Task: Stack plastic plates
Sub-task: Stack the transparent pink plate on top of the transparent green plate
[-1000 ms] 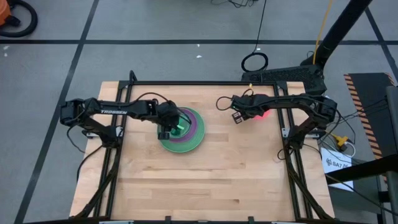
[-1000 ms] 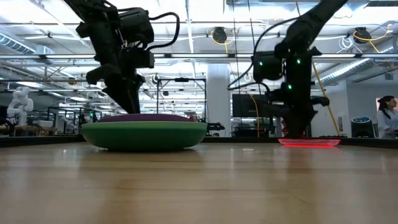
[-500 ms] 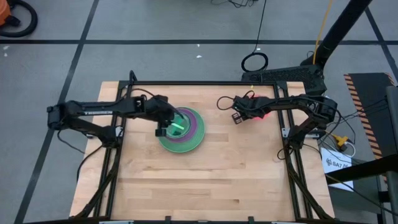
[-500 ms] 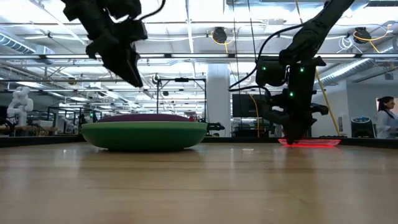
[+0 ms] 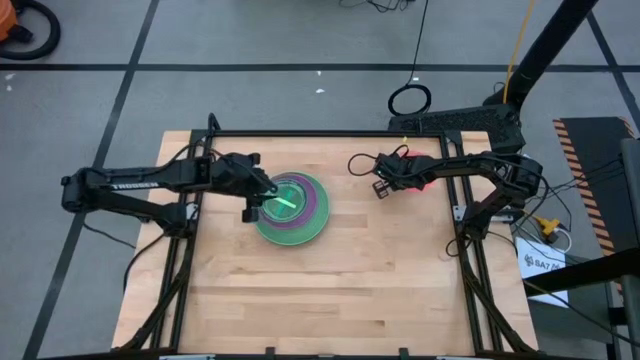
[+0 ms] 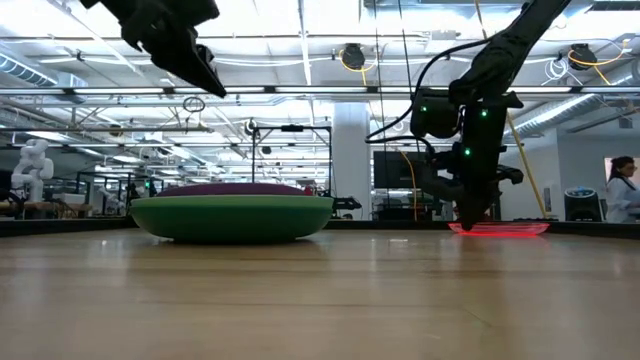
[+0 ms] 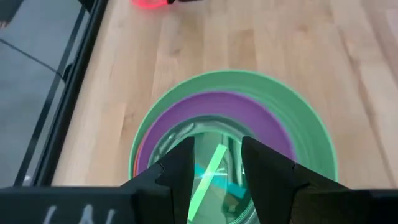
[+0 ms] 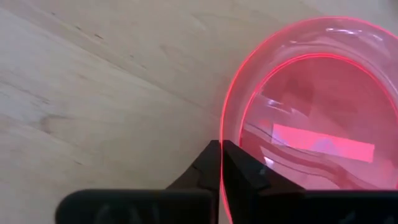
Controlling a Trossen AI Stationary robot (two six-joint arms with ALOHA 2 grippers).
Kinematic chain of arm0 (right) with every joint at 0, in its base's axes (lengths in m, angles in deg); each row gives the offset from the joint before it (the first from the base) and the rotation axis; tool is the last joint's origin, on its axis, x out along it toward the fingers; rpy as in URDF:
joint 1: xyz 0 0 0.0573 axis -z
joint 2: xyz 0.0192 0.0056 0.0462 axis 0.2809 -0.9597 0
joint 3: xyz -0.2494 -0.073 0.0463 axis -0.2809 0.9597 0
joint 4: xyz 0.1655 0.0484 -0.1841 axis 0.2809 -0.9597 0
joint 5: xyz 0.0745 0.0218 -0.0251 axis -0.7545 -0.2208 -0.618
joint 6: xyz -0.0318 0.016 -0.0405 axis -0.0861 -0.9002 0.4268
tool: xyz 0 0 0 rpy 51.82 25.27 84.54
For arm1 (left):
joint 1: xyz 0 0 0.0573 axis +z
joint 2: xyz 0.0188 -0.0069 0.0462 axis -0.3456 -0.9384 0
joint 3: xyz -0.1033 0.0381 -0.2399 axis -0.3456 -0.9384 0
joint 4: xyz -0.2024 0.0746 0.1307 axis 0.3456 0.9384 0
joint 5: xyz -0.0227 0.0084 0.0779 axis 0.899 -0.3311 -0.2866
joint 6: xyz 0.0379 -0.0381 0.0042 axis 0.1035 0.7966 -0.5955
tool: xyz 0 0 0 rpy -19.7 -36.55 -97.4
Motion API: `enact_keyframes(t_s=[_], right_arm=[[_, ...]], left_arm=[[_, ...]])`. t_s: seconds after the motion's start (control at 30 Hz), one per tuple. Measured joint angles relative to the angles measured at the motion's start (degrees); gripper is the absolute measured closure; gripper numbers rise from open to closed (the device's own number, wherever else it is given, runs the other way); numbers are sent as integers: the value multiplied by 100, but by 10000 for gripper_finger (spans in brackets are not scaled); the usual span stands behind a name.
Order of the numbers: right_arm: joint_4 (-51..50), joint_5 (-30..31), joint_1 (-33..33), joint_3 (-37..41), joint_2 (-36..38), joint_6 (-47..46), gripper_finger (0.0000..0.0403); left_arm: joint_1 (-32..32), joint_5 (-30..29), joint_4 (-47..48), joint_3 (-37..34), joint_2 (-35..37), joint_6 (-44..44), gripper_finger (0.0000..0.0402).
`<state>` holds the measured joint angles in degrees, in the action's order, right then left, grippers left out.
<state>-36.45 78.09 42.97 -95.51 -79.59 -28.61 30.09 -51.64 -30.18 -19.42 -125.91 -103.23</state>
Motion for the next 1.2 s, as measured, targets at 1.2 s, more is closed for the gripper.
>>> enact_keyframes(t_s=[1.2], right_arm=[[1789, -486, -2699, -3219, -1134, 4194, 403]], left_arm=[[-614, -658, -172, -2, 1323, 493, 261]])
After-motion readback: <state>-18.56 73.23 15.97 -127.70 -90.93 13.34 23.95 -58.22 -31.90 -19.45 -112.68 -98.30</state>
